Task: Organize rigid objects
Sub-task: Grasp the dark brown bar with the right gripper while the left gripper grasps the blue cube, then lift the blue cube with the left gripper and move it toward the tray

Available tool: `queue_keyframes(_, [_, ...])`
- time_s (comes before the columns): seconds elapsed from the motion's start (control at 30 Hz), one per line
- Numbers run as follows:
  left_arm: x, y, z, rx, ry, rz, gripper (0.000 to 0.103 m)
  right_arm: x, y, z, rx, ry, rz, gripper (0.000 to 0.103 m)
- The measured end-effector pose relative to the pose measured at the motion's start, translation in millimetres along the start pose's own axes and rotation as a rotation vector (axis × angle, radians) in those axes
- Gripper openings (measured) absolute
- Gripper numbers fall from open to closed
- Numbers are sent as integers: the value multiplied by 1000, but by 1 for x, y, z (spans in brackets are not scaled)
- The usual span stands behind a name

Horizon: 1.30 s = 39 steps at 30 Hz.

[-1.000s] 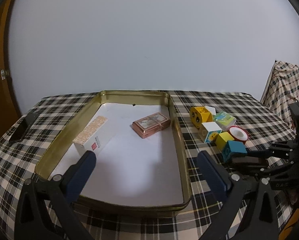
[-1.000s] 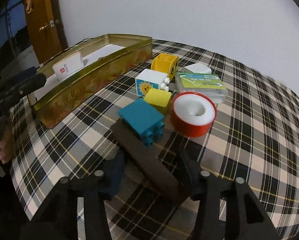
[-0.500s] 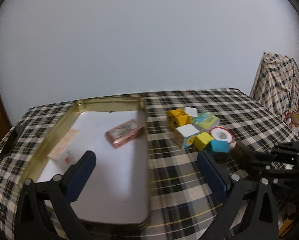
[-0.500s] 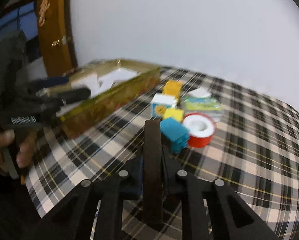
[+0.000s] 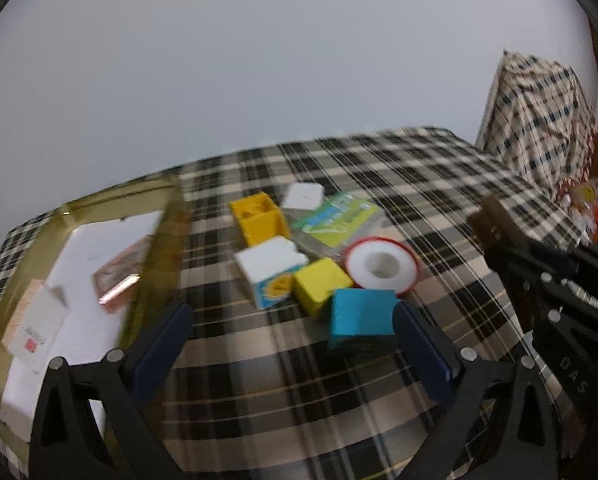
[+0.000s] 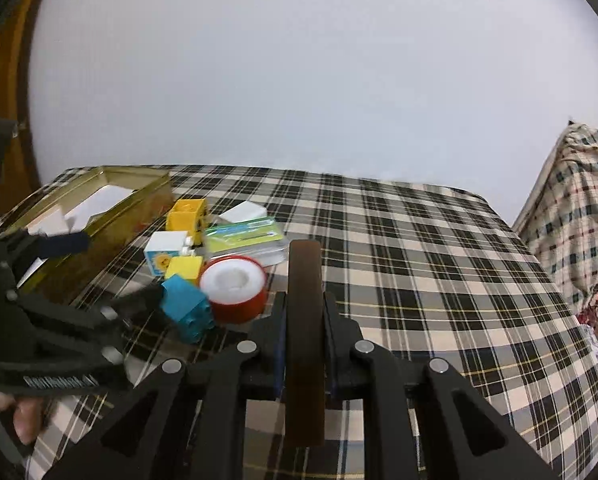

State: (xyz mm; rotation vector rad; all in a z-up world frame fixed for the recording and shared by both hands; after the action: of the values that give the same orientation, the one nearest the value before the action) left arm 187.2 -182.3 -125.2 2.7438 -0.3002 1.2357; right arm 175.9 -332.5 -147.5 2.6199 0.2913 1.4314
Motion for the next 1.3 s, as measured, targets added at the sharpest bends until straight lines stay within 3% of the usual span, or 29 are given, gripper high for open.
queue_keyframes(0.27, [-7,25,13,-50,-73,51,91,1,6,1,-18,11,31,17])
queue_keyframes(0.37, [-10,26,19,-69,-106,34,72,1,4,3,-26,7,20,17])
queue_keyframes(0.47, [-13,27,21,-99,-125,39,44,0,3,3,-29,6,15,17])
queue_keyframes(0.63, [-9,13,17,-100,-99,17,43,2,1,-2,-31,30,15,17])
queue_keyframes(0.97, [5,-14,-8,-44,52,-6,42,14,-23,-18,41,132,58,17])
queue_keyframes(1.3, [11,-31,-27,-12,145,-15,42,28,-40,-24,37,204,50,17])
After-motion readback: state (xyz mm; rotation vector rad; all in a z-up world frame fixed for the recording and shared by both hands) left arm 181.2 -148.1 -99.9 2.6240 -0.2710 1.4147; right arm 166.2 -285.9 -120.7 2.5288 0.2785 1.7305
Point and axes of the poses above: each gripper's, at about its wrist camera, not at the fingertips, and z roughly the way its jaws point, y to its right, x to its top, the point moved 10 cm from there along z, roughly the way its jaws point, and after that the axes turned 5 degrees about -z, right-handed, at the moved point
